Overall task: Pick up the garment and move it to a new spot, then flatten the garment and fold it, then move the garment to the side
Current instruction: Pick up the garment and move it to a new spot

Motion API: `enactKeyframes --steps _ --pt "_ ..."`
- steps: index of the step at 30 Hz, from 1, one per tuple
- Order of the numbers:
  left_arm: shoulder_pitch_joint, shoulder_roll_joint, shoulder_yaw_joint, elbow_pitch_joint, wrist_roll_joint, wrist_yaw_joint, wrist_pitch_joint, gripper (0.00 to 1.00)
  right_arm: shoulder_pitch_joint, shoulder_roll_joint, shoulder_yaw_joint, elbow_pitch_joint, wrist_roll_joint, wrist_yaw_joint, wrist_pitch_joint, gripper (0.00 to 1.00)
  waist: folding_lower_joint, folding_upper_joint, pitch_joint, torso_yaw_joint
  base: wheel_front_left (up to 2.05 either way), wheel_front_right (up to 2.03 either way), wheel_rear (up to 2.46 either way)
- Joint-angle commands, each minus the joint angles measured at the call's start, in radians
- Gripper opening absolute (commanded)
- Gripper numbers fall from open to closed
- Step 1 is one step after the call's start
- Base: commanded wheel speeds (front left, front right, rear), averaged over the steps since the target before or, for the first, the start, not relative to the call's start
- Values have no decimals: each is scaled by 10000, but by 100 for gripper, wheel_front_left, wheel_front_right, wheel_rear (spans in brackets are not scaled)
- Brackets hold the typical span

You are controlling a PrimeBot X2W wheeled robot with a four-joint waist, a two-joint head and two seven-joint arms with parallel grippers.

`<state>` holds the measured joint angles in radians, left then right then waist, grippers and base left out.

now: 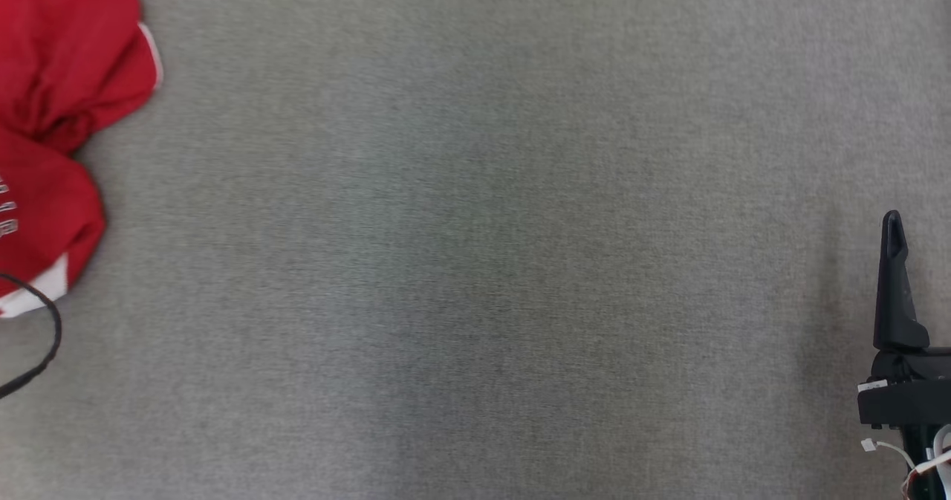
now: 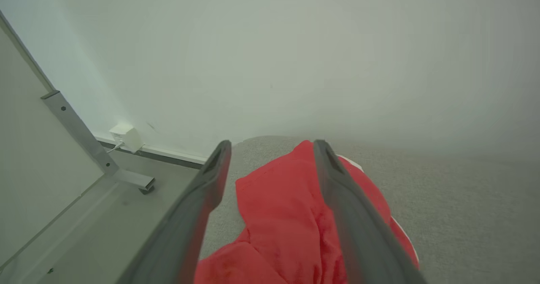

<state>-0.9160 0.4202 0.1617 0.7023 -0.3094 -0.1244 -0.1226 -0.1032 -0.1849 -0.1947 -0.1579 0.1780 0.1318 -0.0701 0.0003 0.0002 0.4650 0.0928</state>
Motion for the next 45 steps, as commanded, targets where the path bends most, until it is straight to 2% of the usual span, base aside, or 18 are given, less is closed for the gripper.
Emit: enactKeyframes --steps 1,6,10,19,20,21,22,33,35,40,45 --pt "-194 138 -36 175 -69 -32 -20 100 -74 49 -34 -70 -42 -27 37 100 -3 -2 552 -532 0 0 0" --pt "-584 352 -418 1351 -217 -45 412 100 -181 63 -75 -143 -90 -27 118 100 -3 -2 660 -627 0 0 0" --pt "-872 508 -771 2225 -374 -55 1144 100 -179 103 -78 -156 -124 -27 132 100 -3 -2 699 -689 0 0 0" --pt "-991 660 -1612 3799 -1041 -50 3380 100 -334 182 16 -132 -194 -27 182 100 -3 -2 703 -786 0 0 0" --pt "-993 694 -1677 3950 -1047 -44 3540 46 -355 192 52 -111 -200 -27 191 100 -3 -2 692 -796 0 0 0" --pt "-996 703 -1720 4035 -1083 -45 3611 4 -375 197 85 -85 -205 -27 192 100 -3 -2 671 -809 0 0 0" --pt "-999 697 -1757 4074 -1130 -45 3573 0 -393 196 121 -44 -210 -27 185 100 -3 -2 631 -820 0 0 0" --pt "-1680 1069 -2283 3071 -784 -48 346 0 -412 368 439 689 5 -27 -189 100 -3 -2 -462 -793 0 0 0" --pt "-2039 962 -2549 2567 -778 -48 -229 0 -433 476 600 1077 88 -27 -384 100 -3 -2 -894 -848 0 0 0" --pt "-2408 757 -2969 1946 -738 -48 -545 0 -397 587 686 1473 176 -27 -584 100 -3 -2 -1250 -929 0 0 0" --pt "-3032 164 -3814 335 -767 -48 -314 0 -544 793 932 2257 424 -27 -1032 100 -3 -2 -1760 -1494 0 0 0"
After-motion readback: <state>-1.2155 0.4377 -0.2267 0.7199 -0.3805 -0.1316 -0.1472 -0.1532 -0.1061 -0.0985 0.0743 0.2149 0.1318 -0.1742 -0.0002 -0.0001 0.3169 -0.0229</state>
